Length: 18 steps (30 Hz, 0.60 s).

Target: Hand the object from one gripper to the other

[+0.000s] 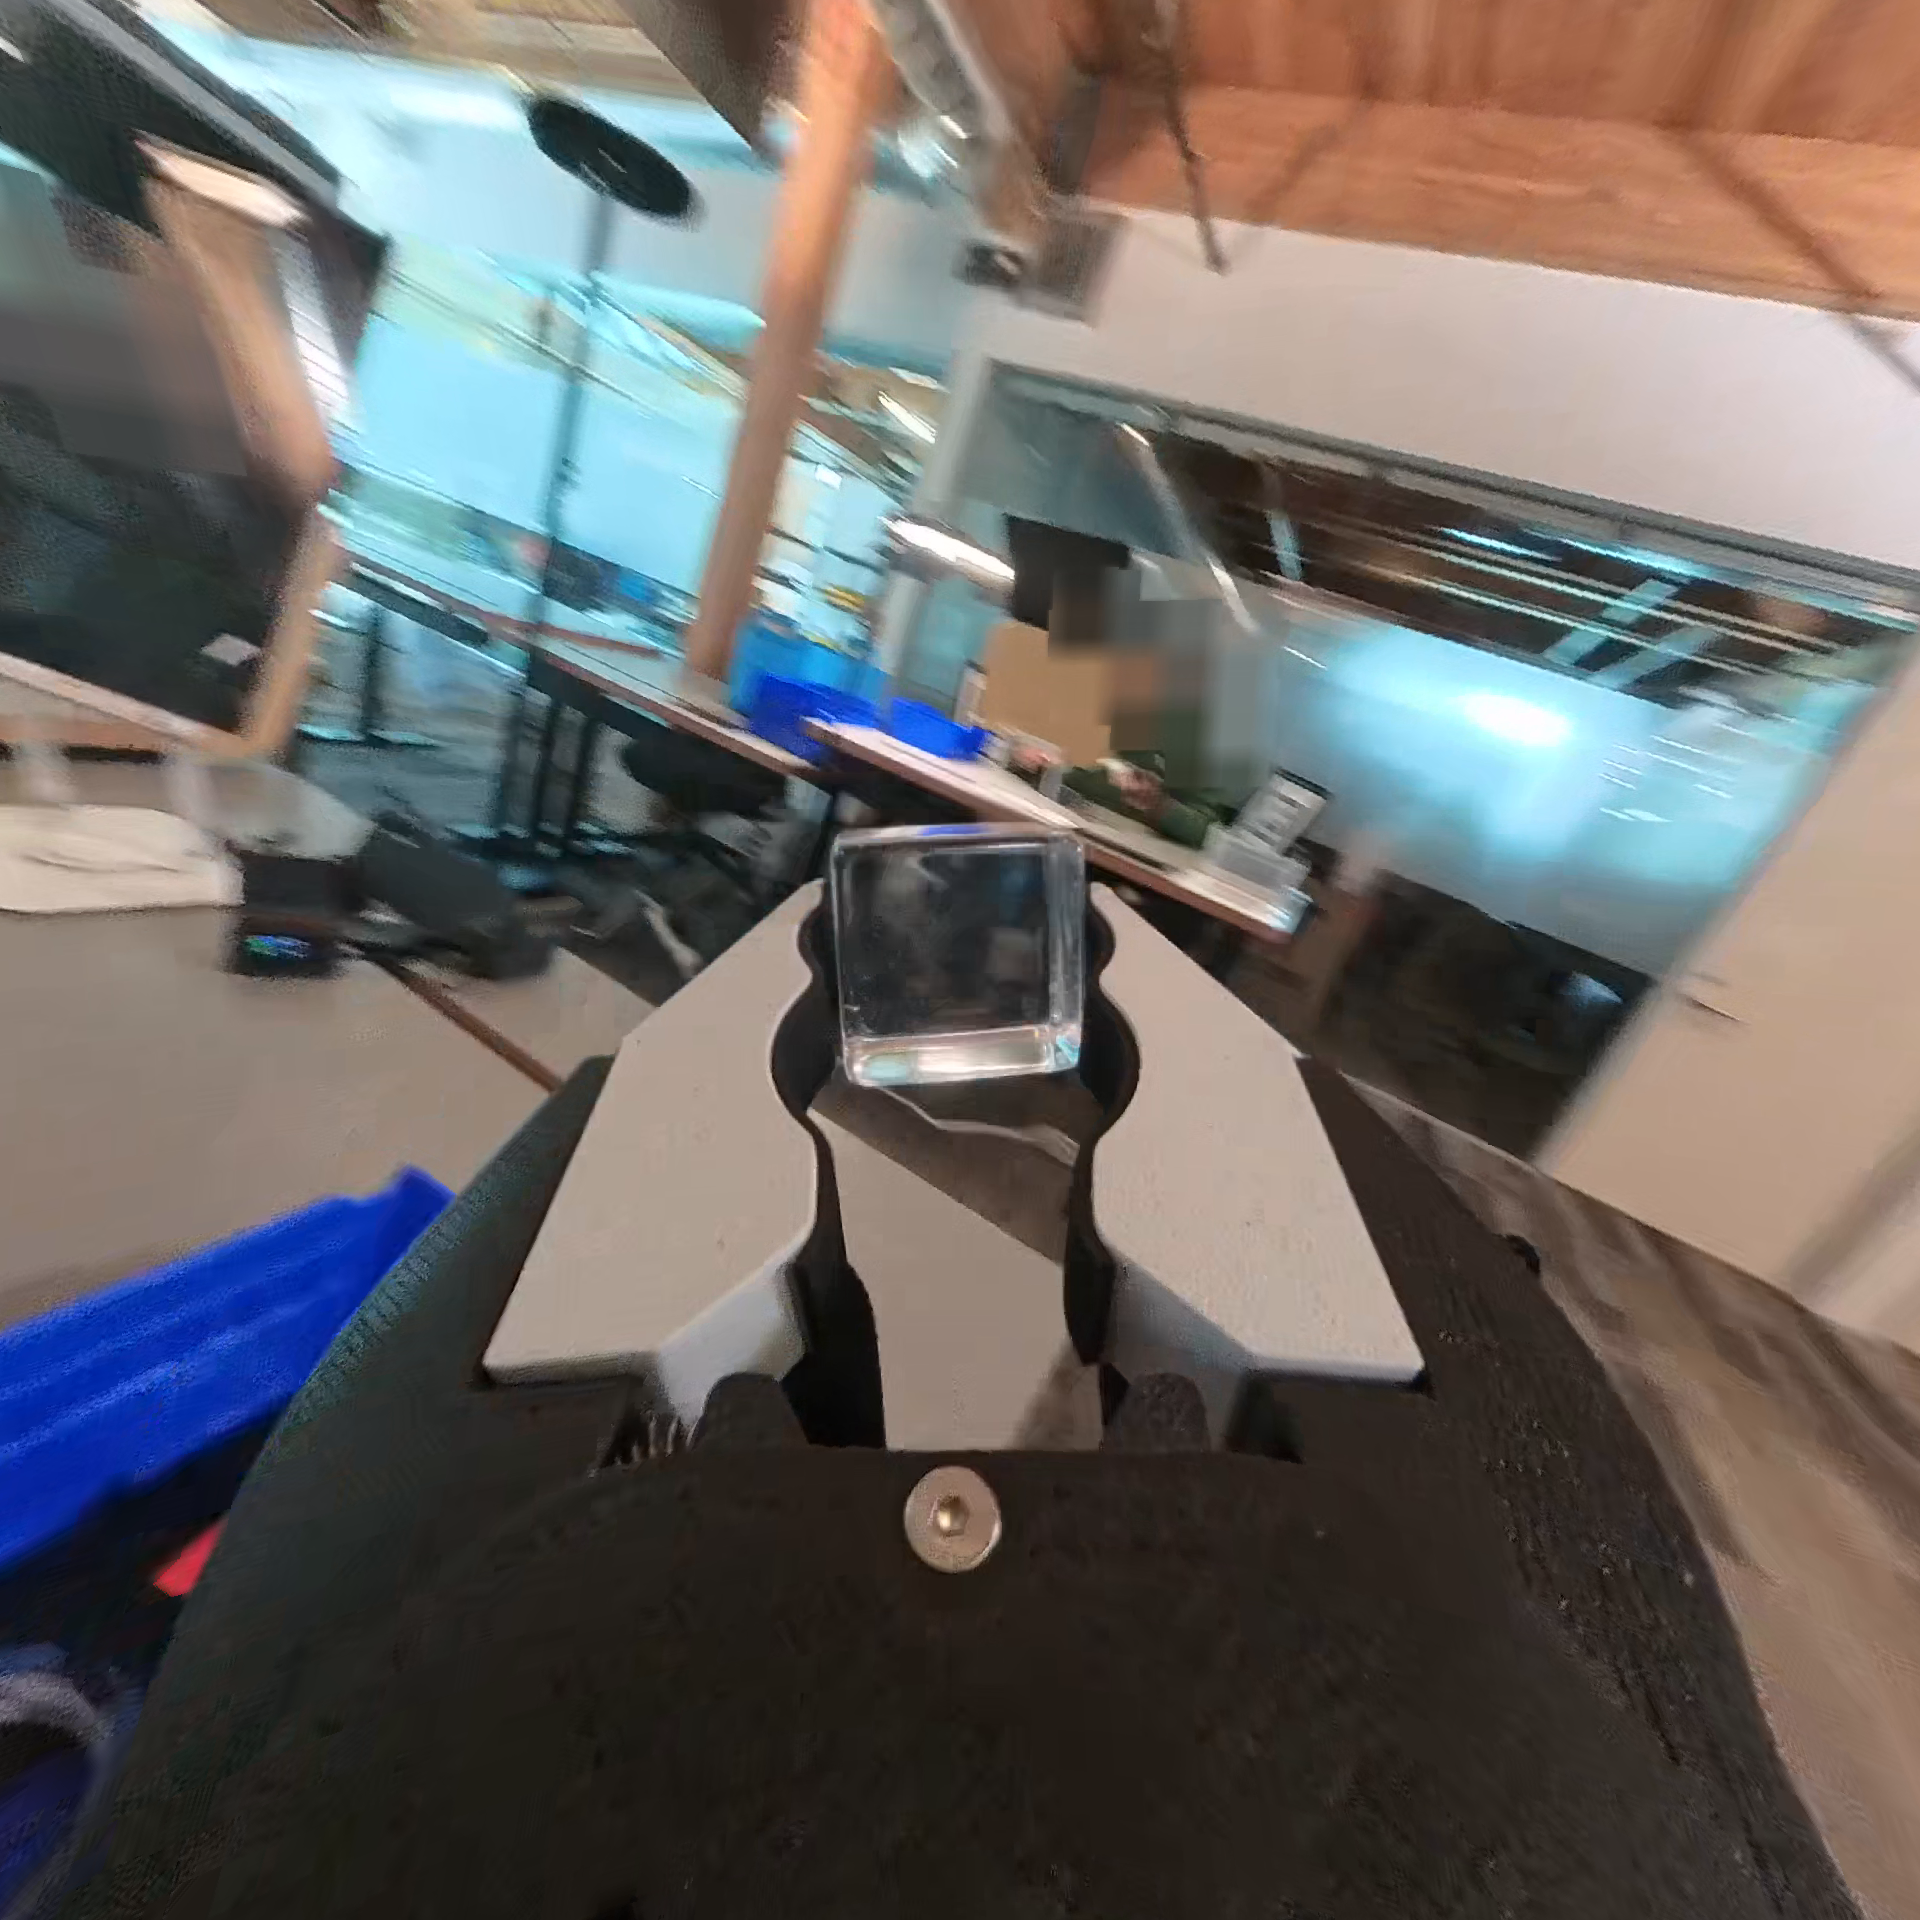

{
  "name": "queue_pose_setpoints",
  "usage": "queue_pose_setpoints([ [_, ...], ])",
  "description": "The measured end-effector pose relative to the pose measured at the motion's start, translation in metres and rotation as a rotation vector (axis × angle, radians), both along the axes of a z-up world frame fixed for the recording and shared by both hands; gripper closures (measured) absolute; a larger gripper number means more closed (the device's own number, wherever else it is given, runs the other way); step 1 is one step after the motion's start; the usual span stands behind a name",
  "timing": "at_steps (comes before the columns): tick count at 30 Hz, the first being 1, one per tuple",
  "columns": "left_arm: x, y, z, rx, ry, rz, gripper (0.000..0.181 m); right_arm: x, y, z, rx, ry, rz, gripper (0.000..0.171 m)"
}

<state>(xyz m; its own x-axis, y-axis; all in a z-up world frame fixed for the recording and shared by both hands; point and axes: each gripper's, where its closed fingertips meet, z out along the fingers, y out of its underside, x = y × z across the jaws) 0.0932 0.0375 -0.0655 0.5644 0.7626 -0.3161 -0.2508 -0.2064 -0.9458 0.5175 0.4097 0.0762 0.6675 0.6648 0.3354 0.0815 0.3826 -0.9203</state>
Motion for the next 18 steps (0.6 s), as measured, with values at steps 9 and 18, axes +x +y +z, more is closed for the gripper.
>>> queue_pose_setpoints([
  [9,-0.117,0.227,-0.119,-0.052,-0.135,-0.432,0.074,0.067,-0.049,-0.064,-0.155,0.010,-0.520,0.128],
  [18,-0.115,0.256,-0.152,0.015,-0.036,-0.659,0.070,0.088,-0.163,-0.134,-0.252,-0.016,-0.743,0.127],
])
